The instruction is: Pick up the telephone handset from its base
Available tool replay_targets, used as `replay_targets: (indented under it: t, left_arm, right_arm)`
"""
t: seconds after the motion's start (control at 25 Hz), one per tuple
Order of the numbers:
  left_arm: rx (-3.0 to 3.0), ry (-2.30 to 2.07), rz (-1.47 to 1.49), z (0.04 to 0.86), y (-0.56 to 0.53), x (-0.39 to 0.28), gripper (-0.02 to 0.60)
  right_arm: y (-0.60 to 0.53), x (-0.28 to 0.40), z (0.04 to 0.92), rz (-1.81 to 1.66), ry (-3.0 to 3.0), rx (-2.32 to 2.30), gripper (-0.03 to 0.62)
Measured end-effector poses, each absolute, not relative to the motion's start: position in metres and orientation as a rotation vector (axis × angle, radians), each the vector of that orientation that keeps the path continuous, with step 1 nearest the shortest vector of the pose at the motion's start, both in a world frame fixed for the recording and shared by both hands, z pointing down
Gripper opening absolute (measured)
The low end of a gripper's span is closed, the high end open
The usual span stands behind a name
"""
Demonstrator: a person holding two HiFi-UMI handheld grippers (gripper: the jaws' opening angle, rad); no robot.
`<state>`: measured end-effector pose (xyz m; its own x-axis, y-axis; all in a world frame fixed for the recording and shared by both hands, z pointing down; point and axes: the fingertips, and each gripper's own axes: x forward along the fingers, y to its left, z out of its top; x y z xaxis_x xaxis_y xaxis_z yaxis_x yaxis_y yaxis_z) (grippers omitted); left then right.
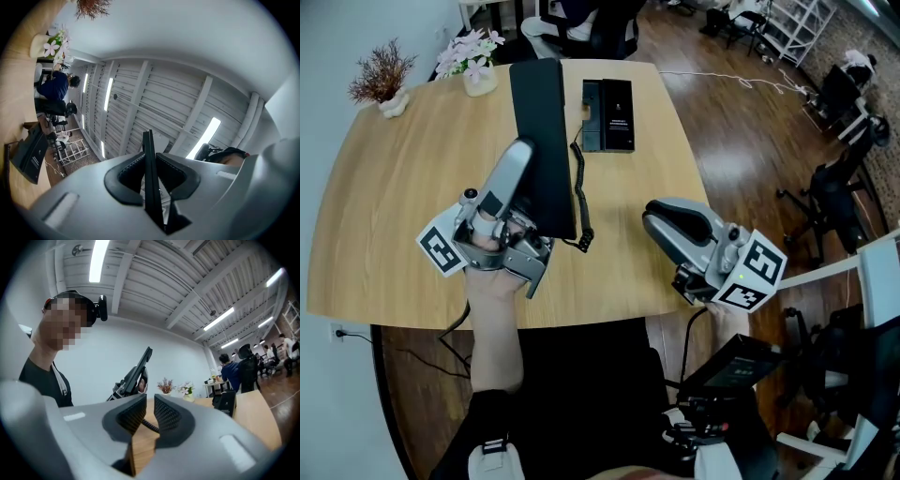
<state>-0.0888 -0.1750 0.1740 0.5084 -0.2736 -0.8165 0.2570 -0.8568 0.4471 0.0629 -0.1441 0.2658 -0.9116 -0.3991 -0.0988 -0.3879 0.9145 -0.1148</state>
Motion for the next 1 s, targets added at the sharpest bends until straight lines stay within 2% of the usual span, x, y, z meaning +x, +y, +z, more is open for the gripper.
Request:
replay_targets:
  t: [0.64, 1.0]
  left_arm:
    - [2.219, -0.010, -1.320, 0.180, -0.178, -0.078, 0.077]
    - [2.219, -0.007, -1.300, 0.185, -0.183, -0.074, 0.077]
  right_arm:
    - [-0.141, 0.062, 0.267, -0.125, 2.967, -0.609, 0.003]
    - [-0.141, 0.064, 0.268, -0.078, 2.975, -0.628, 0.003]
